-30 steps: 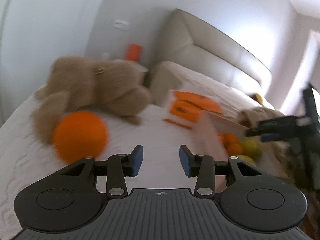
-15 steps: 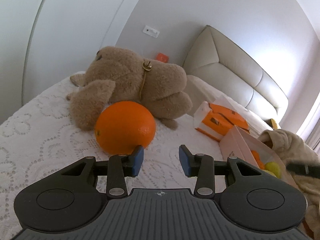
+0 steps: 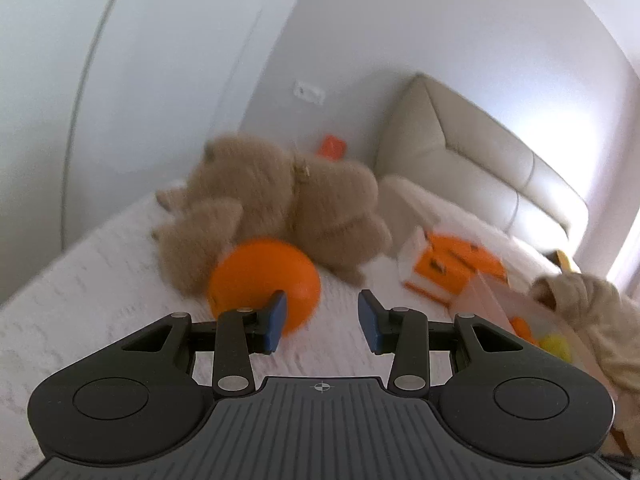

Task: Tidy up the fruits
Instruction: 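Move the left tool to a large orange by the teddy bear and grasp it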

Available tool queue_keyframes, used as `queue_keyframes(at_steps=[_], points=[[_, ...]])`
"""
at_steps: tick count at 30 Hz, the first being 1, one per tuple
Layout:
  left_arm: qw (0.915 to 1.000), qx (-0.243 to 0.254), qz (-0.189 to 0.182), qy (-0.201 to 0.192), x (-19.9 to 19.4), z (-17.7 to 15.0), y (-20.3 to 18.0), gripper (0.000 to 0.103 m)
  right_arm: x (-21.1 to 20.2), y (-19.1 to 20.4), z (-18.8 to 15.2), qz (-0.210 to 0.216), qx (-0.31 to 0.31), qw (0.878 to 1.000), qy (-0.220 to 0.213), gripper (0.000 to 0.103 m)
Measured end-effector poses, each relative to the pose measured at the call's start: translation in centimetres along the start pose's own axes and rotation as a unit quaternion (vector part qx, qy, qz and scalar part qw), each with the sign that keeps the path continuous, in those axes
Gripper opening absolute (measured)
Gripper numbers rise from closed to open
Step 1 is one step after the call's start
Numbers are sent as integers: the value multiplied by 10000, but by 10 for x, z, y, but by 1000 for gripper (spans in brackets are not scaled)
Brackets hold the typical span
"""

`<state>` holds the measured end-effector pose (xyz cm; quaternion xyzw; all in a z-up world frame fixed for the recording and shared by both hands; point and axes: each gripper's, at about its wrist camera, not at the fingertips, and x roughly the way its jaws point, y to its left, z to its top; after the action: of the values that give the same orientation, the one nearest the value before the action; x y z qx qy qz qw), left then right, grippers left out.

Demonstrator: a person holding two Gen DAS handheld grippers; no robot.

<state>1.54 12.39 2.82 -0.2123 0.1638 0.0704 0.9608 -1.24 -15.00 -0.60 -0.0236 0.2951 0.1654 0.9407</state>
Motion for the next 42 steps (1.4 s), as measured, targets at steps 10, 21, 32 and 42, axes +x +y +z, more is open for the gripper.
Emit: queue_keyframes(at_steps=[10, 21, 32, 42], points=[[9979, 12, 621, 201, 31, 52, 18, 43, 4, -2, 0, 317, -3, 9995, 52, 90], [9969, -174, 329, 691, 60, 46, 22, 45, 4, -2, 1, 343, 27, 9994, 53, 92], [9878, 1230, -446, 850, 8, 19, -45, 46, 4, -1, 1, 338, 12, 9994, 68, 93], [9706, 1879, -974, 1145, -12, -11, -82, 41, 4, -1, 2, 337, 13, 9994, 74, 93]])
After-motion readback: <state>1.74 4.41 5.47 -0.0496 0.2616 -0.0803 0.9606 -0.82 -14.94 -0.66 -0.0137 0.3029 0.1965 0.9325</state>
